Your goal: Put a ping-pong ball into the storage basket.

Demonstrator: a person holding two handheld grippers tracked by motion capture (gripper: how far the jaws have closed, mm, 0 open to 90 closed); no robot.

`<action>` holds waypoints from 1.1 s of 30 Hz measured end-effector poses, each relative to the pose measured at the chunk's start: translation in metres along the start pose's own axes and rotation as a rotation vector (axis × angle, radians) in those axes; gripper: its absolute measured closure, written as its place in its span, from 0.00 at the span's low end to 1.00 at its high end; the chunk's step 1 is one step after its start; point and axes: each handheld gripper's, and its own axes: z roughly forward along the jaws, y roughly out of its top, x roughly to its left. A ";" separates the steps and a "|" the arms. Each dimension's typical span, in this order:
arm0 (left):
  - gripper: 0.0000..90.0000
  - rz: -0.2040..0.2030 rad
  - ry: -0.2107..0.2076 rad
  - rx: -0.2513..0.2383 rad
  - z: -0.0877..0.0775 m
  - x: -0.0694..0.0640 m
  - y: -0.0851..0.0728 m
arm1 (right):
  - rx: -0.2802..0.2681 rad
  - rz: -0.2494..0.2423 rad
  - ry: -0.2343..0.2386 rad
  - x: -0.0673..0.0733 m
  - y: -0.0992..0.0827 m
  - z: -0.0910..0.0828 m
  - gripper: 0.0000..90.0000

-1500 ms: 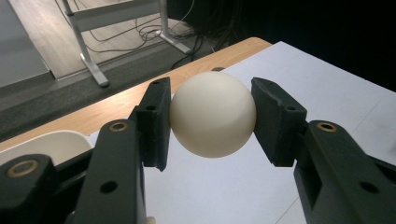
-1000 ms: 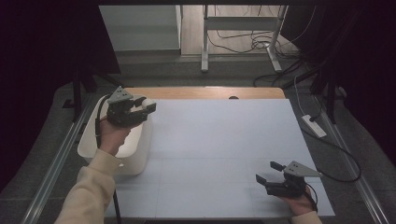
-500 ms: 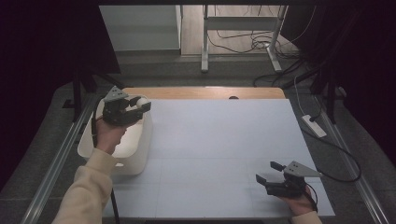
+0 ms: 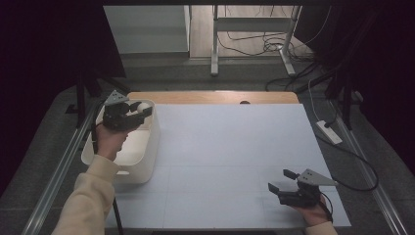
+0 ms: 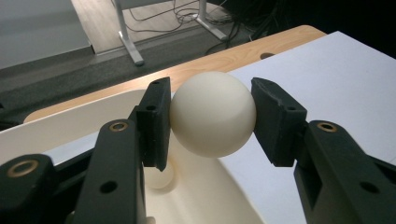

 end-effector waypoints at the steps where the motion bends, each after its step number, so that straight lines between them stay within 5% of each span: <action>1: 0.57 -0.007 0.004 0.003 0.000 0.002 0.000 | 0.001 -0.001 0.001 0.000 0.000 0.000 0.19; 33: 0.56 -0.064 0.045 0.094 0.018 0.022 -0.010 | 0.000 0.002 -0.002 -0.001 0.000 0.000 0.19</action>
